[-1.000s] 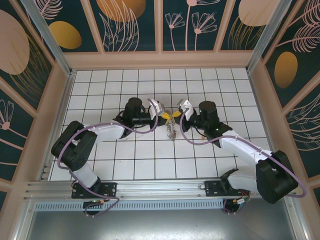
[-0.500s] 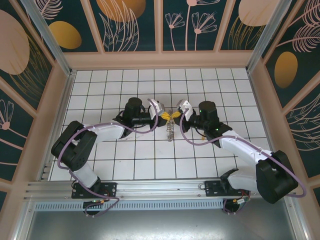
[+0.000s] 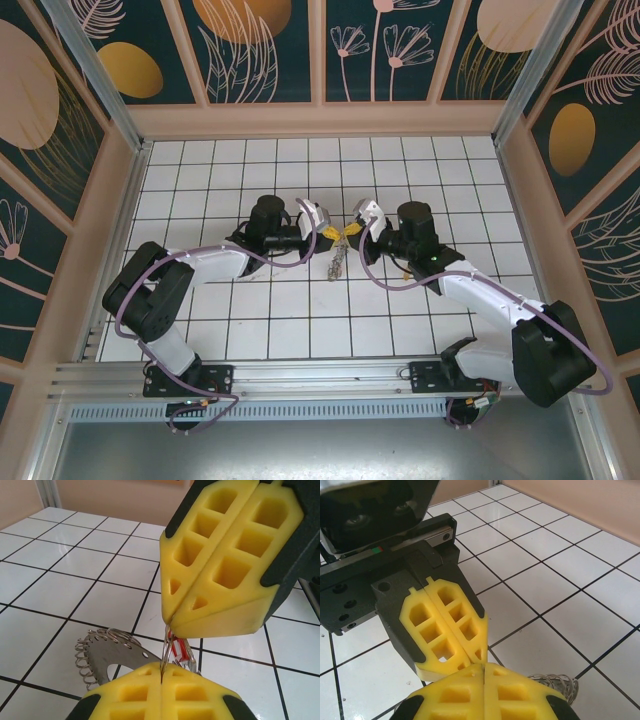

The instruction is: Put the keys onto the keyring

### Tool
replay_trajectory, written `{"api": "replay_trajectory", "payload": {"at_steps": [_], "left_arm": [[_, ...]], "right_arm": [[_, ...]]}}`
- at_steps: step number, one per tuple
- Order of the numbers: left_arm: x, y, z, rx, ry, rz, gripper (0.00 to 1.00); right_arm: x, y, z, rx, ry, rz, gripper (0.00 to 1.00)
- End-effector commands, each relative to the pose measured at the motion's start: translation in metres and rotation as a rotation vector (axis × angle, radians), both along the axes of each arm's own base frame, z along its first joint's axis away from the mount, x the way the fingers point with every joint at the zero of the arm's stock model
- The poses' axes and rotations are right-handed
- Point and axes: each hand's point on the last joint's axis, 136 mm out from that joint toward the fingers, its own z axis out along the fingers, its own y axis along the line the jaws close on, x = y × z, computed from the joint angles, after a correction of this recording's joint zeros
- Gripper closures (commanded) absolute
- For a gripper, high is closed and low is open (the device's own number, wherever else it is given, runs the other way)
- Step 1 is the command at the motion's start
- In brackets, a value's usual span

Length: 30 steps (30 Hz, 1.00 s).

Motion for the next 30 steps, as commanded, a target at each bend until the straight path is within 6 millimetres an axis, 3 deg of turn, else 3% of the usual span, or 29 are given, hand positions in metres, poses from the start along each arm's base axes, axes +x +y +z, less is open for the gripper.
{"api": "replay_trajectory", "payload": {"at_steps": [1, 11, 24, 30], "left_arm": [[0.005, 0.0, 0.008, -0.004, -0.033, 0.004, 1.0], [0.005, 0.001, 0.011, -0.021, -0.048, 0.014, 1.0], [0.004, 0.003, 0.009, -0.028, -0.044, 0.025, 1.0], [0.003, 0.002, 0.008, -0.023, -0.038, 0.022, 1.0]], "right_arm": [[-0.002, 0.009, 0.024, 0.035, -0.066, 0.041, 1.0], [-0.002, 0.007, 0.022, 0.03, -0.062, 0.031, 1.0], [0.001, -0.006, 0.005, 0.042, -0.015, -0.018, 1.0], [-0.005, -0.004, 0.023, 0.099, -0.061, 0.008, 1.0]]}}
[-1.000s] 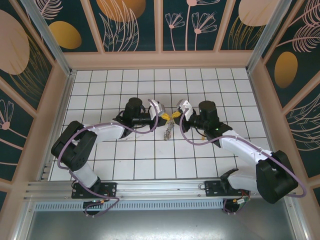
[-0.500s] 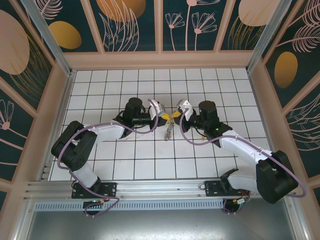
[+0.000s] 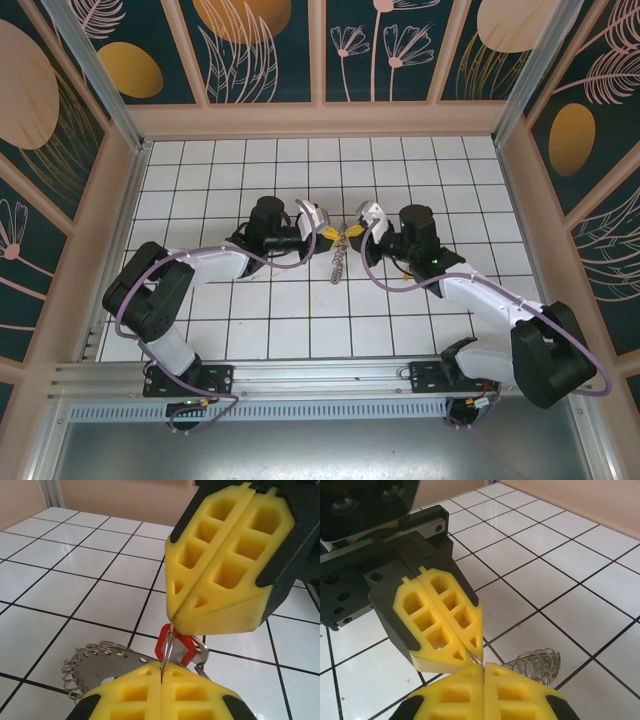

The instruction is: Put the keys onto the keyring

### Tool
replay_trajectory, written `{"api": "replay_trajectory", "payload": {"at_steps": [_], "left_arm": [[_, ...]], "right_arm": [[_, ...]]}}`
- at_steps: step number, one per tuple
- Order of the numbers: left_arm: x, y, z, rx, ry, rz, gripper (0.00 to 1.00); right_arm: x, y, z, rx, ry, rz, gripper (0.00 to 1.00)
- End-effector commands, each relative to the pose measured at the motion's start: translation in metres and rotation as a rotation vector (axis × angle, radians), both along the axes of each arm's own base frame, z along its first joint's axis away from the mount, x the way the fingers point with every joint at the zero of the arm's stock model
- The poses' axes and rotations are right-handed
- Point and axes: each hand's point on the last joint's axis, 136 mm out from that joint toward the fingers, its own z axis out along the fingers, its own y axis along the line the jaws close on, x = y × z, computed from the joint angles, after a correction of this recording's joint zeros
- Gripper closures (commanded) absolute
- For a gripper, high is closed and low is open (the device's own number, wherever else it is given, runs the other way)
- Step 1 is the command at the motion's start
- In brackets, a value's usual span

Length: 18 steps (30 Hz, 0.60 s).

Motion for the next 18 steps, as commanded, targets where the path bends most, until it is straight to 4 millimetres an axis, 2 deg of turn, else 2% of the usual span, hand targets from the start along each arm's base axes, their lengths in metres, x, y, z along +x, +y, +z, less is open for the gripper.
{"api": "replay_trajectory", "payload": {"at_steps": [1, 4, 7, 11, 18], "left_arm": [[0.0029, 0.0013, 0.0105, -0.025, -0.03, 0.012, 1.0], [0.0031, 0.0, 0.0105, -0.025, -0.021, 0.005, 1.0], [0.004, -0.0016, 0.0114, -0.023, -0.015, 0.001, 0.91], [0.0048, -0.0028, 0.0117, -0.018, -0.019, -0.007, 0.86], [0.0052, -0.005, 0.0074, -0.007, -0.005, -0.02, 0.82]], "right_arm": [[-0.0054, 0.0031, 0.031, 0.085, -0.076, 0.035, 1.0], [-0.0063, 0.0048, 0.0333, 0.082, -0.081, 0.051, 1.0], [-0.0077, 0.0063, 0.0328, 0.081, -0.081, 0.064, 1.0], [-0.0071, 0.0084, 0.0347, 0.079, -0.084, 0.072, 1.0], [-0.005, 0.0118, 0.0349, 0.072, -0.086, 0.084, 1.0]]}}
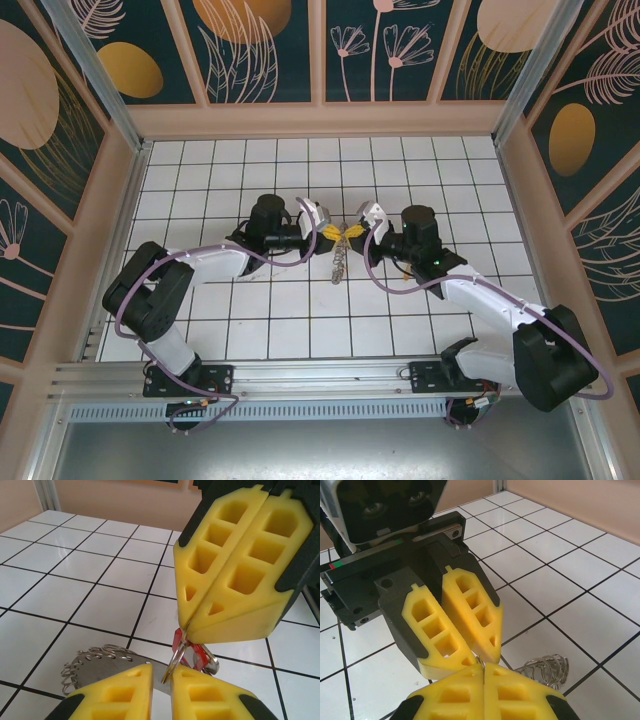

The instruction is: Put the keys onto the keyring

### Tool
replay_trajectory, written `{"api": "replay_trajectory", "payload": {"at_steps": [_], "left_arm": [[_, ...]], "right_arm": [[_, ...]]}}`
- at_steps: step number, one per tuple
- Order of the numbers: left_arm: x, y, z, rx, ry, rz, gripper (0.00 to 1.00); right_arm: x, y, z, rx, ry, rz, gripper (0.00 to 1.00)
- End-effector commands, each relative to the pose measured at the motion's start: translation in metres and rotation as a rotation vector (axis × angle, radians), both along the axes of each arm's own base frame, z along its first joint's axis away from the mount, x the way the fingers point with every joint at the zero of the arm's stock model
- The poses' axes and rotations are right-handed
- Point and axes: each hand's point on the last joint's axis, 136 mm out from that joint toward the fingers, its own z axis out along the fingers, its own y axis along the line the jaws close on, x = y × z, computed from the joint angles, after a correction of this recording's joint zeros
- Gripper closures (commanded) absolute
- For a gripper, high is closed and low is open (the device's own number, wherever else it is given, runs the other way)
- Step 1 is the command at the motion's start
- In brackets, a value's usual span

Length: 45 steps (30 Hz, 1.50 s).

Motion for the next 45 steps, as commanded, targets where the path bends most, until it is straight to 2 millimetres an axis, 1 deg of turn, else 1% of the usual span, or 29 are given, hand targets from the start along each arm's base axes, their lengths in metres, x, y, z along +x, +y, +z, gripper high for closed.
{"api": "replay_trajectory", "payload": {"at_steps": [1, 8, 14, 22, 30, 33, 34, 35, 38, 45], "left_arm": [[0.006, -0.002, 0.003, -0.001, -0.011, -0.005, 0.81], [0.005, -0.004, 0.001, 0.009, -0.004, -0.018, 0.8], [0.005, -0.005, 0.003, 0.006, -0.009, -0.023, 0.78], [0.004, -0.005, 0.004, 0.003, -0.013, -0.029, 0.73], [0.003, -0.004, 0.005, 0.003, -0.017, -0.033, 0.73], [0.002, -0.004, 0.006, 0.001, -0.018, -0.038, 0.78], [0.002, -0.004, 0.006, 0.002, -0.018, -0.038, 0.83], [0.002, -0.004, 0.006, 0.002, -0.02, -0.039, 0.9], [0.002, -0.003, 0.005, 0.007, -0.021, -0.03, 0.99], [0.002, 0.002, 0.006, 0.003, -0.042, -0.002, 1.0]], "right_arm": [[0.0, 0.01, 0.029, 0.048, -0.077, 0.054, 1.0], [0.002, 0.012, 0.029, 0.043, -0.077, 0.063, 1.0], [0.003, 0.014, 0.027, 0.034, -0.075, 0.068, 1.0], [-0.001, 0.016, 0.022, 0.013, -0.061, 0.103, 1.0], [-0.002, 0.016, 0.02, -0.001, -0.055, 0.114, 1.0], [0.0, 0.016, 0.021, 0.001, -0.057, 0.102, 1.0], [0.0, 0.015, 0.021, 0.001, -0.057, 0.097, 1.0], [0.001, 0.015, 0.021, 0.0, -0.058, 0.092, 1.0], [0.004, 0.011, 0.02, -0.007, -0.06, 0.061, 1.0], [0.009, -0.004, 0.011, -0.026, -0.038, -0.03, 1.0]]}}
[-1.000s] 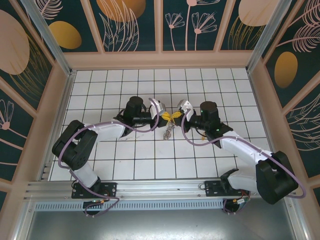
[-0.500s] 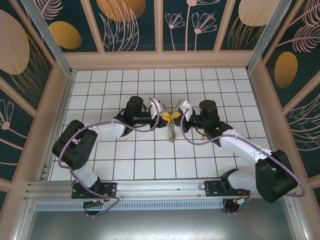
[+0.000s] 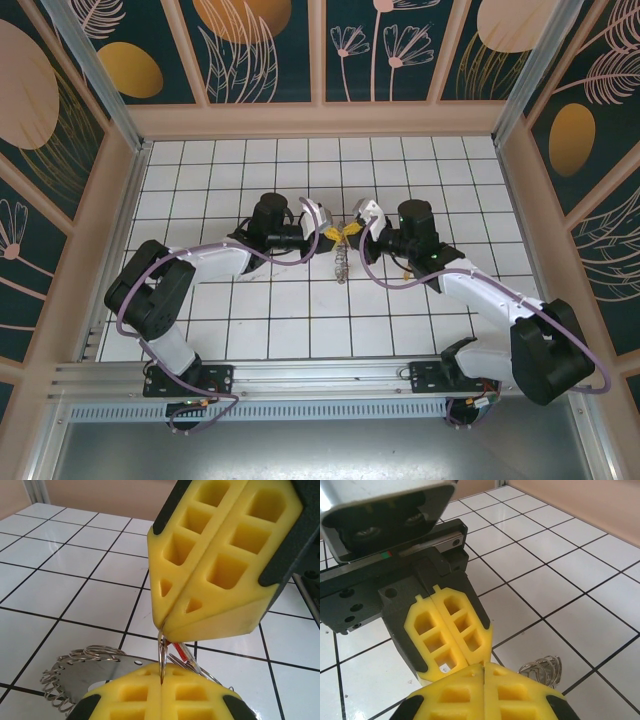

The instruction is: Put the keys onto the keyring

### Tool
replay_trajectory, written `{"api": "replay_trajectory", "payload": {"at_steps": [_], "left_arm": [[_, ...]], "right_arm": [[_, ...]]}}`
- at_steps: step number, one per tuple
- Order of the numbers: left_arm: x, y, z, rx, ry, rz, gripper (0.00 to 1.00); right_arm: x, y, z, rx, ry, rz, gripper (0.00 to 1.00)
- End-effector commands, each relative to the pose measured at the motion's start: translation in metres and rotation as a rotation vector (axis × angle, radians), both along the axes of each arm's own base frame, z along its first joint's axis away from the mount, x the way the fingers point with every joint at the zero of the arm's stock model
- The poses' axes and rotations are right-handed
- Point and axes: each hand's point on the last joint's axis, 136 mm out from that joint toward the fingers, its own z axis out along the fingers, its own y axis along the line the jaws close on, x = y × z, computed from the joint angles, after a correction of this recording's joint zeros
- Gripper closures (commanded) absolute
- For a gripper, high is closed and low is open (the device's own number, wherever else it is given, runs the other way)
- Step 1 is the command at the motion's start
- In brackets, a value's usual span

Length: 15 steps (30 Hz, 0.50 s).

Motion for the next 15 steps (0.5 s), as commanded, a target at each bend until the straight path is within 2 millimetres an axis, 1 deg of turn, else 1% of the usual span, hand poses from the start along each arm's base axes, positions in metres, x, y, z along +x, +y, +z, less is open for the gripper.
{"api": "replay_trajectory", "payload": {"at_steps": [1, 6, 11, 15], "left_arm": [[0.004, 0.004, 0.011, -0.022, -0.049, 0.026, 1.0], [0.003, 0.005, 0.01, -0.024, -0.055, 0.026, 1.0], [0.002, 0.004, 0.009, -0.025, -0.053, 0.019, 1.0], [0.003, 0.004, 0.009, -0.024, -0.058, 0.021, 1.0]], "right_arm": [[0.002, -0.009, 0.008, 0.017, -0.016, -0.054, 1.0], [0.006, -0.019, -0.001, 0.029, 0.027, -0.105, 1.0], [0.003, -0.013, -0.001, 0.059, 0.071, -0.075, 1.0], [0.007, -0.01, -0.001, 0.106, 0.172, -0.083, 1.0]]}}
